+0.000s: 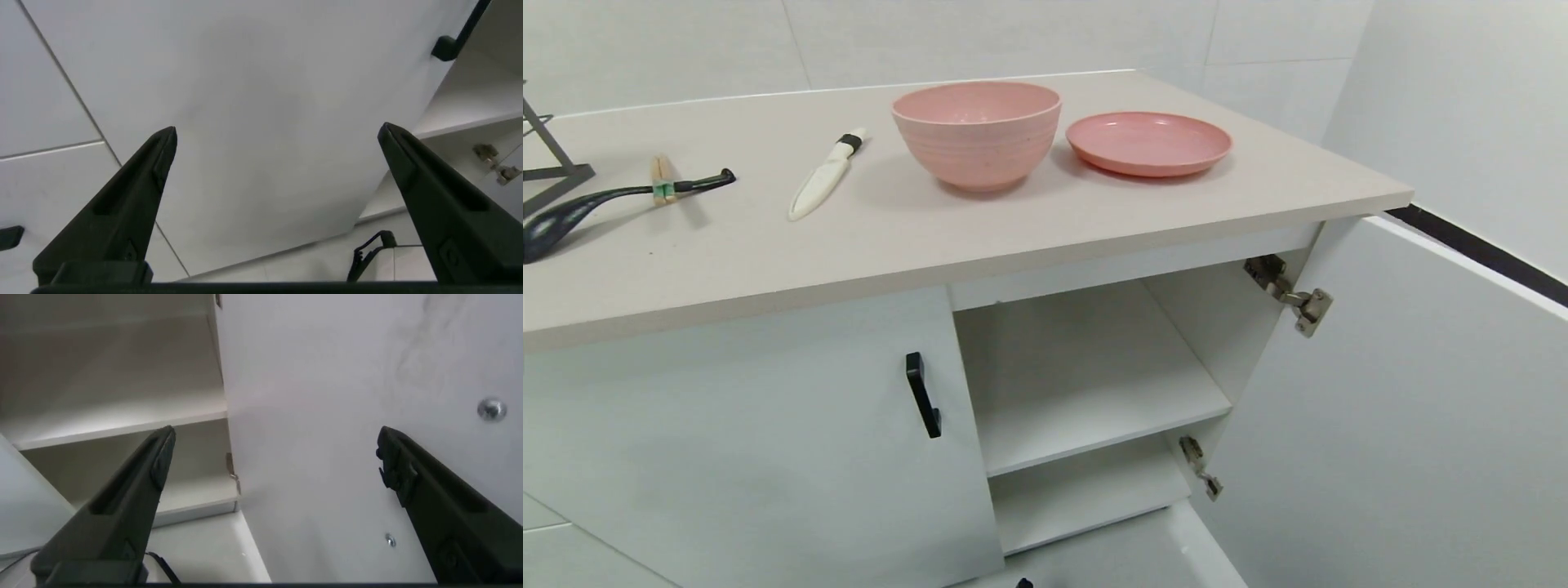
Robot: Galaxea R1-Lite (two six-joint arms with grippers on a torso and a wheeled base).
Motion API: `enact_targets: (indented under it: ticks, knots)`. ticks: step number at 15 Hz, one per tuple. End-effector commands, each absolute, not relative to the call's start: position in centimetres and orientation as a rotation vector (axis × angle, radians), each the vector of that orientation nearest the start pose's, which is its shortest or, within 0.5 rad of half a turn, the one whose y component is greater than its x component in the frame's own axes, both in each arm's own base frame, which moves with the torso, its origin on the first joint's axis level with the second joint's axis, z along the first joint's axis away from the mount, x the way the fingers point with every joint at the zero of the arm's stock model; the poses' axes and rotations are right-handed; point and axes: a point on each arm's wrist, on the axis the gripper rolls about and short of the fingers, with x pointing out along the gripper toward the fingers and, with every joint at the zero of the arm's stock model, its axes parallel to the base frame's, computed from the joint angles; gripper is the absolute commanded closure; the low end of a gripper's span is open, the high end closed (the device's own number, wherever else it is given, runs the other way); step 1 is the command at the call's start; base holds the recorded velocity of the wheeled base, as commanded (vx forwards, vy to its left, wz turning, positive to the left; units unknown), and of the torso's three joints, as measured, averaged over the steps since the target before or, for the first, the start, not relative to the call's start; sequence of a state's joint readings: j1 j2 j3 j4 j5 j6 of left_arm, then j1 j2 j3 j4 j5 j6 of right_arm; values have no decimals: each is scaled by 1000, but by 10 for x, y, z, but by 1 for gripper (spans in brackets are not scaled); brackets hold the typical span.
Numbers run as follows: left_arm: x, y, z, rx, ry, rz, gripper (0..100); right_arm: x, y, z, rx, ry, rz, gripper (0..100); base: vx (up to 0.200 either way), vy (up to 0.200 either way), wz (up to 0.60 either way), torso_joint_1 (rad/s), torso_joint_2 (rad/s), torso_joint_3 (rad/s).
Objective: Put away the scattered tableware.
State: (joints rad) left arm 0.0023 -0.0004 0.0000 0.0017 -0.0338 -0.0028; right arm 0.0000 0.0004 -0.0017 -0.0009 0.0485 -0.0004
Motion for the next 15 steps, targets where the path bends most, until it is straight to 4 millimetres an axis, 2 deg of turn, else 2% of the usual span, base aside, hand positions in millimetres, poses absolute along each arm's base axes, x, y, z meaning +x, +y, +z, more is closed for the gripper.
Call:
enact_targets:
  ticks: [1, 5, 12, 15]
  knots:
    - [-23, -1, 75, -3, 5, -31, 0, -23, 1, 76, -2, -2, 49, 0, 0, 0, 0, 203, -100, -32]
    - [-23, -1, 75, -3, 5, -31, 0, -23, 1, 76, 0, -2, 49, 0, 0, 0, 0, 248, -168, -170]
    - [-23, -1, 75, -6, 5, -31, 0, -23, 1, 76, 0, -2, 49, 0, 0, 0, 0, 213, -579, -212]
    - [-23, -1, 75, -6, 5, -31, 0, -23, 1, 76, 0, -2, 49, 0, 0, 0, 0, 103, -481, -219]
